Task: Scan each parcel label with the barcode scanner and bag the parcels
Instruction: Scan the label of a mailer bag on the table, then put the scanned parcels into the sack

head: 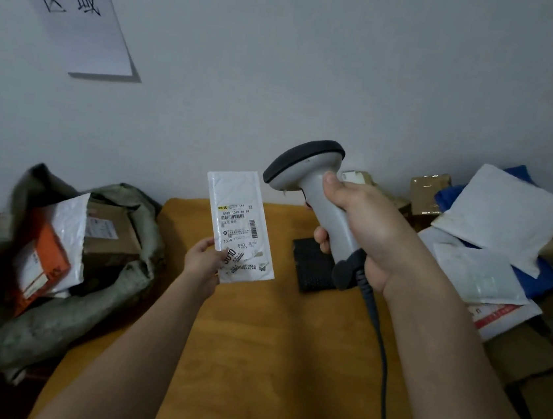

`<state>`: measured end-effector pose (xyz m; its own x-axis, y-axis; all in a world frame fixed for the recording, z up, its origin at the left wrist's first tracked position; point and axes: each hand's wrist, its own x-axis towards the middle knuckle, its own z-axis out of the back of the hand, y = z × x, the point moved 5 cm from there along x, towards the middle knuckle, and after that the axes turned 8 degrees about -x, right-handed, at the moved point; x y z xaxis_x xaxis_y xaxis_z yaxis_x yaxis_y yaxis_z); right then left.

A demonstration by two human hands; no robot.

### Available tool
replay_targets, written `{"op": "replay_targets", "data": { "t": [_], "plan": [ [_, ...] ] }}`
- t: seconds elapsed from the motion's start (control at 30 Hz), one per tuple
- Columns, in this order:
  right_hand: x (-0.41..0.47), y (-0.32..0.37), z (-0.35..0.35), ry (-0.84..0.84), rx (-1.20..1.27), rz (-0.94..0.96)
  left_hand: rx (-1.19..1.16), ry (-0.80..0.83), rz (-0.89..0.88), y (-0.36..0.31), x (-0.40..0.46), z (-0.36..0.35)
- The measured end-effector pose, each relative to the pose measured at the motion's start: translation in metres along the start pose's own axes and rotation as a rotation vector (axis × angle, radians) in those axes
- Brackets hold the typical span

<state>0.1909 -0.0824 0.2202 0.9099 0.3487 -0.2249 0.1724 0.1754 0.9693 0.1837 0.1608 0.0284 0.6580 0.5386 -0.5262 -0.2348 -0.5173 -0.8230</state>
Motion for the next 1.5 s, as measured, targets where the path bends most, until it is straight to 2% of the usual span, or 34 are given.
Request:
{"op": "replay_targets", "data": {
  "t": [0.37, 0.57, 0.67, 0.8, 0.97, 1.1, 1.2, 1.3, 1.43, 1.5],
  "plan": [
    [0.019, 0.020, -0.061, -0.024, -0.047, 0.069, -0.055, 0.002, 0.005, -0.033, 0.034, 0.039],
    [0.046, 0.022, -0.130, -0.069, -0.011, 0.018, -0.005, 0.073, 0.005, -0.062, 0.070, 0.076],
    [0.067, 0.019, -0.177, -0.058, 0.016, -0.022, 0.030, 0.057, -0.062, -0.085, 0.091, 0.111],
    [0.096, 0.002, -0.240, -0.029, 0.022, -0.080, 0.065, -0.146, -0.306, -0.120, 0.114, 0.177],
    [0.122, -0.034, -0.300, -0.008, 0.033, -0.175, 0.111, -0.520, -0.504, -0.143, 0.141, 0.271],
    [0.134, -0.057, -0.328, 0.017, 0.037, -0.229, 0.192, -0.646, -0.442, -0.144, 0.162, 0.321],
    [0.141, -0.074, -0.337, 0.003, 0.039, -0.256, 0.454, -0.732, -0.266, -0.138, 0.171, 0.337],
    [0.143, -0.091, -0.333, -0.030, 0.065, -0.294, 0.645, -0.648, -0.223, -0.129, 0.180, 0.338],
    [0.144, -0.102, -0.323, -0.064, 0.091, -0.314, 0.775, -0.395, -0.287, -0.115, 0.194, 0.328],
    [0.144, -0.102, -0.314, -0.079, 0.110, -0.297, 0.836, -0.425, -0.304, -0.118, 0.193, 0.323]
  ]
}}
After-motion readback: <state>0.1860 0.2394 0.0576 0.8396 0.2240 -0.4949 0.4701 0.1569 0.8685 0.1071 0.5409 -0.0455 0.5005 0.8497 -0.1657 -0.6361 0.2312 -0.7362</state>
